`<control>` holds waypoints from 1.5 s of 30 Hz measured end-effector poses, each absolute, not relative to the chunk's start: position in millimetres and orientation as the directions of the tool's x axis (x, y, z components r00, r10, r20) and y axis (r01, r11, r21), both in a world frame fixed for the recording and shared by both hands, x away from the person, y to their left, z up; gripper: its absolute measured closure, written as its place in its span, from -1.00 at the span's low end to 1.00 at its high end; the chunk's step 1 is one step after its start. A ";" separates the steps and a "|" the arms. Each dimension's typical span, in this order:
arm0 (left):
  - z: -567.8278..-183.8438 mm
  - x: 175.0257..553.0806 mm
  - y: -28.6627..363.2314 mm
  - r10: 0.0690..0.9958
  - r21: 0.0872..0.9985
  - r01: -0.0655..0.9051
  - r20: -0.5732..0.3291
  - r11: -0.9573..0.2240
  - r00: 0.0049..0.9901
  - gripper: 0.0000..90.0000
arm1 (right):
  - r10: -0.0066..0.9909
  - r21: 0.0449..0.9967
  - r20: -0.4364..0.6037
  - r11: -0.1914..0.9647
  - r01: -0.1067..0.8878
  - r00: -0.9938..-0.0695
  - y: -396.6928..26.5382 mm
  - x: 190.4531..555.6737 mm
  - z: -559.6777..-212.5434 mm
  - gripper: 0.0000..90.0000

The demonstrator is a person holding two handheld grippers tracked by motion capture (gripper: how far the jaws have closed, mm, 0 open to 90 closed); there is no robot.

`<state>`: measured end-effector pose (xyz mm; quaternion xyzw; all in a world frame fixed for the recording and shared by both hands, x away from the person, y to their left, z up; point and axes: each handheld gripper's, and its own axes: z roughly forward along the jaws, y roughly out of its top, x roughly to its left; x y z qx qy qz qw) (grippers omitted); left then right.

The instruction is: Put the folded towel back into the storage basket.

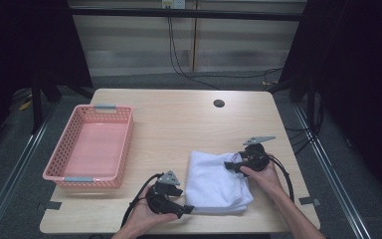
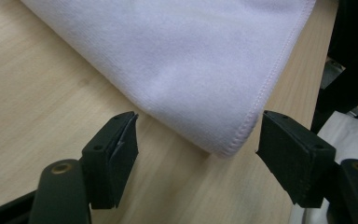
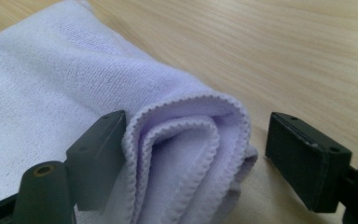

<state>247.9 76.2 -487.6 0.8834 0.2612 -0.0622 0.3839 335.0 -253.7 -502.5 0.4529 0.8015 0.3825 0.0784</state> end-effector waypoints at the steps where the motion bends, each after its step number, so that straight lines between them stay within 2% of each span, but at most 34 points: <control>1: -489.1 247.3 74.4 0.411 0.635 0.494 -0.289 -0.593 0.865 -0.40 | 0.785 0.684 0.222 0.297 0.666 -0.578 -254.1 335.1 -502.0 -0.54; 4: -491.1 247.2 69.6 0.419 0.625 0.494 -0.279 -0.604 0.864 -0.42 | 0.765 0.687 0.256 0.286 0.668 -0.591 -255.0 334.6 -502.1 -0.48; 8: -491.9 247.0 63.3 0.410 0.633 0.492 -0.287 -0.597 0.866 -0.41 | 0.749 0.679 0.255 0.312 0.665 -0.611 -251.8 332.9 -499.5 -0.52; 11: -491.6 245.1 57.5 0.422 0.638 0.472 -0.243 -0.608 0.873 -0.29 | 0.753 0.667 0.229 0.339 0.663 -0.617 -249.2 332.5 -501.8 -0.52; 13: -490.9 246.7 56.8 0.434 0.634 0.476 -0.237 -0.609 0.870 -0.07 | 0.755 0.665 0.221 0.347 0.662 -0.618 -248.4 332.4 -501.5 -0.50; 17: -491.0 248.1 56.0 0.407 0.635 0.447 -0.220 -0.630 0.887 0.39 | 0.722 0.661 0.251 0.359 0.659 -0.645 -245.4 329.6 -500.0 0.09; 21: -491.8 251.9 58.7 0.401 0.638 0.470 -0.263 -0.610 0.877 0.55 | 0.706 0.647 0.308 0.336 0.685 -0.638 -246.2 329.7 -500.3 0.35; 25: -491.2 253.2 60.2 0.399 0.634 0.476 -0.273 -0.609 0.875 0.58 | 0.698 0.648 0.315 0.336 0.683 -0.643 -246.6 330.5 -499.2 0.44; 32: -486.1 257.1 66.7 0.365 0.657 0.485 -0.323 -0.577 0.873 0.61 | 0.691 0.654 0.321 0.332 0.680 -0.647 -245.1 332.9 -494.8 0.50; 45: -455.3 260.3 72.2 0.360 0.713 0.459 -0.301 -0.529 0.883 0.64 | 0.665 0.696 0.352 0.284 0.659 -0.658 -245.1 340.6 -470.5 0.52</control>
